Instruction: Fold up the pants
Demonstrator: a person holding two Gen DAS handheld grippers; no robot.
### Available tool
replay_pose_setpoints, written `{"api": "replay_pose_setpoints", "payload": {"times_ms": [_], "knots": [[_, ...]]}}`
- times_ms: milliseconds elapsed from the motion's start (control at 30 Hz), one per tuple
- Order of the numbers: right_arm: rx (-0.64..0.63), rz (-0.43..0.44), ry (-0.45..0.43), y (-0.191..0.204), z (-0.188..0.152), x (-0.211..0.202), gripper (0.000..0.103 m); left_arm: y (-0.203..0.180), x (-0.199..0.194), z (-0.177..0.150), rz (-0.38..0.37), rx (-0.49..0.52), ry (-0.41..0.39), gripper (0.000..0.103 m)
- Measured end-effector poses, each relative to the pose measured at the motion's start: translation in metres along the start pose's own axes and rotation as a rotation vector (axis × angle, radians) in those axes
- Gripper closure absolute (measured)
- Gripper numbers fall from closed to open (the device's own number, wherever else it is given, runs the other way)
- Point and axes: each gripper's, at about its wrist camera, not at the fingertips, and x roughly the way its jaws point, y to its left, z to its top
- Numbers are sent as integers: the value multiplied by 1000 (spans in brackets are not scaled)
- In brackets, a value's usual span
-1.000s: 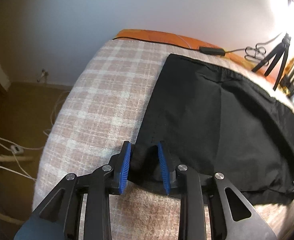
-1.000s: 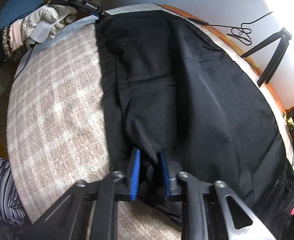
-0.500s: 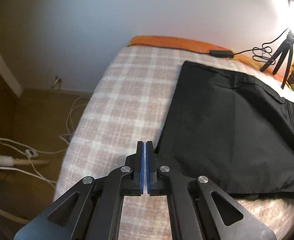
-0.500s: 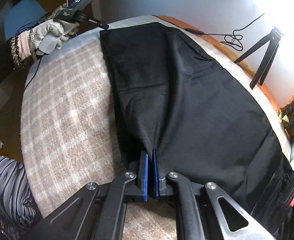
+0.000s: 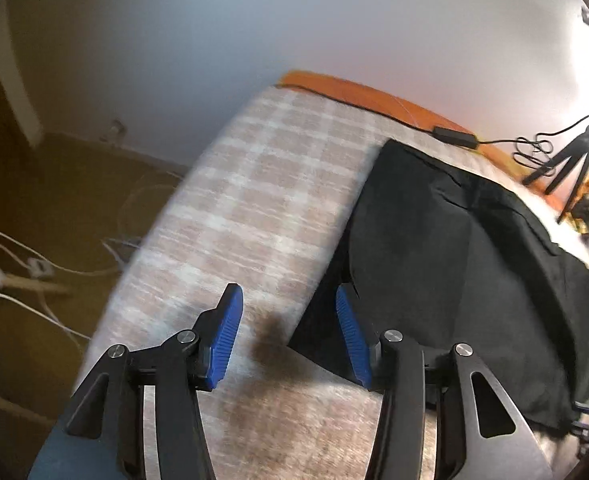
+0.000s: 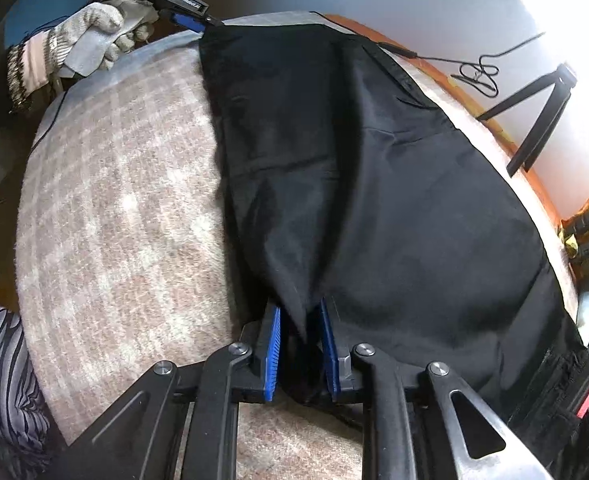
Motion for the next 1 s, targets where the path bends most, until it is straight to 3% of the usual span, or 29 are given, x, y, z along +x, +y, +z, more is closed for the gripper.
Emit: {"api": "replay_pose_setpoints", "payload": {"times_ms": [133,333,433,600,767,1000], "knots": [[79,39,-60,-15,-4,-15,70,-24,-15,-4,0,82,-46,56],[290,6,-185,-58,-33,-58,62,-94,-48,-20,-113,250,-85,56],[425,-37,-222,-84,-65,-76,49,-133,-63,-32,-182,333,-98,56],[645,-128,-216,-128,-127,-95,43,-207,-85,-68,-310,523,-90,56],[901,-173,-195,-162,-197,-101,36,-265,-102,-112,-399,720,-89,41],[1252,-37,-252,-190,-265,-85,34,-324,-112,-177,-399,974,-91,38]]}}
